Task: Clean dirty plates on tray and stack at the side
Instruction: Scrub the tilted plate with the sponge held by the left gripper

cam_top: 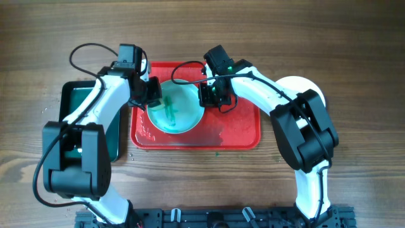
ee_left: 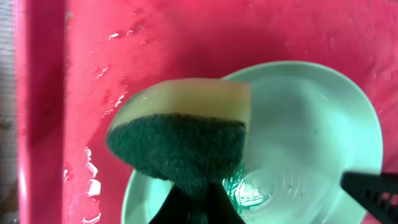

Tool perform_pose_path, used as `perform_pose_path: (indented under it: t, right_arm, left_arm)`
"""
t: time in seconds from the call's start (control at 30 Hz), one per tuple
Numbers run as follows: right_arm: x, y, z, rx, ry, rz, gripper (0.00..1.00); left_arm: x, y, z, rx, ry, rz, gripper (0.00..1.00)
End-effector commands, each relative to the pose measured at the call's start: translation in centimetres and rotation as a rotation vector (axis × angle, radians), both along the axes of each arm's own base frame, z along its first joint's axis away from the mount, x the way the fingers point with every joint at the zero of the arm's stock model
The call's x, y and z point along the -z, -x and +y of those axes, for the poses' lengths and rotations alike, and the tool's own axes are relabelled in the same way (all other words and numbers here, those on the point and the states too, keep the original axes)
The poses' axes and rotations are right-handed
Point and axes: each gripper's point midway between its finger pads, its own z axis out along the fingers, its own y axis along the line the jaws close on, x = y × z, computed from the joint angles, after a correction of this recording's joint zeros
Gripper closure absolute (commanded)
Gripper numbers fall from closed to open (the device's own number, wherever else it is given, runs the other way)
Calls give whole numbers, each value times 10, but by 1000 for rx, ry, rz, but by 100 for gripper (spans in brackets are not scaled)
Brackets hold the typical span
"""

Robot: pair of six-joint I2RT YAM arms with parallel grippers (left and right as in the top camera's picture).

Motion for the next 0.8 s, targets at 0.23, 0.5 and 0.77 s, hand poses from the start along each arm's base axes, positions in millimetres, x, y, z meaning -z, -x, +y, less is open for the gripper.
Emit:
perform_pose_path:
  t: [0.23,0.5,0.77]
  right_arm:
    - [4,10,15,-75,-74,21,96]
    - [4,9,15,-74,-74,20,96]
    - [16,0,-4,5,45,-11,96]
  left_arm:
    - [63,54,-48,307,26,112,96]
    - [57,92,-68,476,131,207,96]
    - [62,16,45,-312,-364,12,96]
